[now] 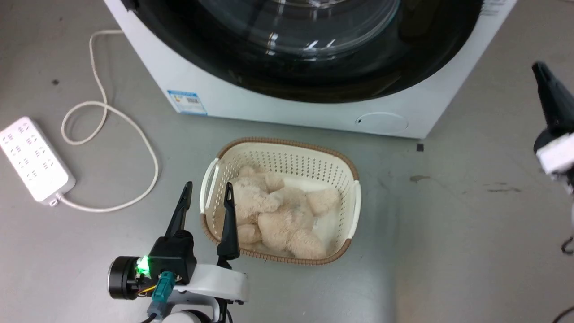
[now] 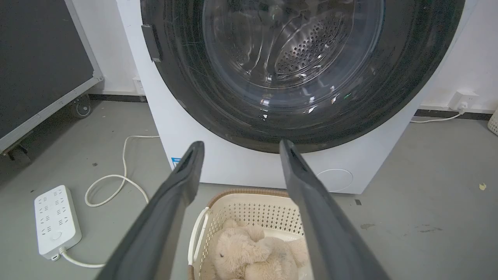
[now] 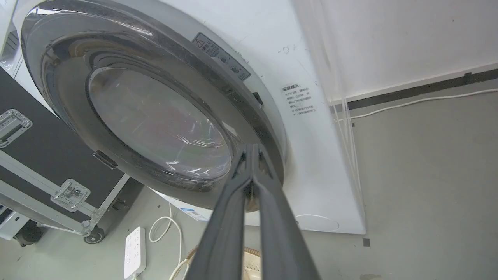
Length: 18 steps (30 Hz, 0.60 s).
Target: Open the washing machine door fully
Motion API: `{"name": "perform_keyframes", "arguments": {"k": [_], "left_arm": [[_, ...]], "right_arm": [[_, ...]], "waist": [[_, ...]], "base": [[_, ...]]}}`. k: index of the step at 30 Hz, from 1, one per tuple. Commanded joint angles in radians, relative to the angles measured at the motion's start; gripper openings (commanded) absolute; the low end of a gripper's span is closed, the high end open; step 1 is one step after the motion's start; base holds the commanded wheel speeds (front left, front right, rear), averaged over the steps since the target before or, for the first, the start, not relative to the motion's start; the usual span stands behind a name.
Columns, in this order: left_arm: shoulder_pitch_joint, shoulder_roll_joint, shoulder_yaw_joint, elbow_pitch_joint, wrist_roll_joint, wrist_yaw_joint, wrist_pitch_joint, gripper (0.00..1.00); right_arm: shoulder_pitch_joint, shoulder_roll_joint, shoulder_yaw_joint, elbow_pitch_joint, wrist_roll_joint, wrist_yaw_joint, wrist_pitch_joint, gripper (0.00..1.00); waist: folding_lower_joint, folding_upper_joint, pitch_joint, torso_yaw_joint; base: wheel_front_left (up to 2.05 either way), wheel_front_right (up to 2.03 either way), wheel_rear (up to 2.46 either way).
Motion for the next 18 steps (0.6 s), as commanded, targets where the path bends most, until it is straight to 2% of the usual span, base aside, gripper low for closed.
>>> {"name": "perform_keyframes", "arguments": {"k": [1, 7, 8, 18], "left_arm": [[-0.02, 0.001, -0.013, -0.009, -0.009, 0.013, -0.012, 1.0], [-0.033, 0.001, -0.037, -0.018, -0.018, 0.033, -0.024, 1.0], [-0.04, 0.001, -0.055, -0.021, -0.024, 0.043, -0.031, 1.0], [-0.068, 0.001, -0.114, -0.022, -0.044, 0.071, -0.052, 1.0]], "right_arm": [[-0.06, -0.012, -0.009, 0.031, 0.042, 0.0, 0.037, 0.0], [-0.2, -0.022, -0.041, 0.157, 0.105, 0.001, 0.149, 0.0], [-0.281, -0.03, -0.06, 0.222, 0.125, 0.001, 0.199, 0.0], [-0.544, -0.062, -0.131, 0.44, 0.164, 0.001, 0.344, 0.0]], "waist": [[-0.0002, 0.0, 0.021, 0.014], [-0.0002, 0.0, 0.058, 0.035], [-0.0002, 0.0, 0.078, 0.046], [-0.0002, 0.0, 0.138, 0.086]], "base": [[0.0, 0.0, 0.0], [0.0, 0.0, 0.0], [0.0, 0.0, 0.0], [0.0, 0.0, 0.0]]}}
